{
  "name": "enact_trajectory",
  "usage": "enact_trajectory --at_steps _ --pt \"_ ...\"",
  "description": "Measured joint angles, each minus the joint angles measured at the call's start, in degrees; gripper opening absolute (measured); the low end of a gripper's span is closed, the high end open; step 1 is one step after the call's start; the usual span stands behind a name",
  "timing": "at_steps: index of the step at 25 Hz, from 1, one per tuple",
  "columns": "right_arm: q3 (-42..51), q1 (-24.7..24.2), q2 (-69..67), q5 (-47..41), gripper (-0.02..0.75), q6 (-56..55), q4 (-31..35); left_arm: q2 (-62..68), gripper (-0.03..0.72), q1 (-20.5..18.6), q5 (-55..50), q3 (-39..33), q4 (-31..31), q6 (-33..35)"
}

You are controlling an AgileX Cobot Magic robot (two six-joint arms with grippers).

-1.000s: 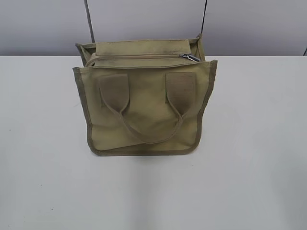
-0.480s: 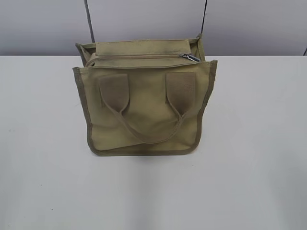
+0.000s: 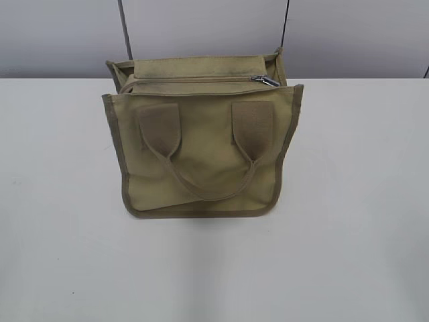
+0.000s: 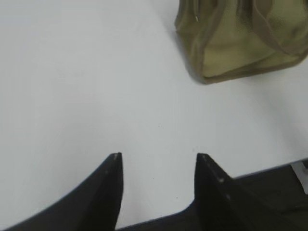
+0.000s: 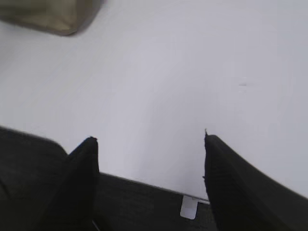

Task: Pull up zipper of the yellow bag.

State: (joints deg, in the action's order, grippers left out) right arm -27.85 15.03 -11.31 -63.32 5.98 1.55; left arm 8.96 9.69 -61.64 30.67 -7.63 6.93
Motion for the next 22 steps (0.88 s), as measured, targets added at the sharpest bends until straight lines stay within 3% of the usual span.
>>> enact_trajectory --at_steps 4,8,22 --pt "0.0 -8.6 5.9 0.0 0.504 0.0 0.0 -3.9 0.363 -6.3 0.0 0.0 0.0 0.0" --pt "0.0 -14.1 11.1 0.0 0.504 0.0 0.0 -8.0 0.363 -9.7 0.0 0.0 0.0 0.0" --pt "0.0 -15.3 11.7 0.0 0.504 0.0 0.4 -9.3 0.351 -10.3 0.0 0.0 -0.2 0.0"
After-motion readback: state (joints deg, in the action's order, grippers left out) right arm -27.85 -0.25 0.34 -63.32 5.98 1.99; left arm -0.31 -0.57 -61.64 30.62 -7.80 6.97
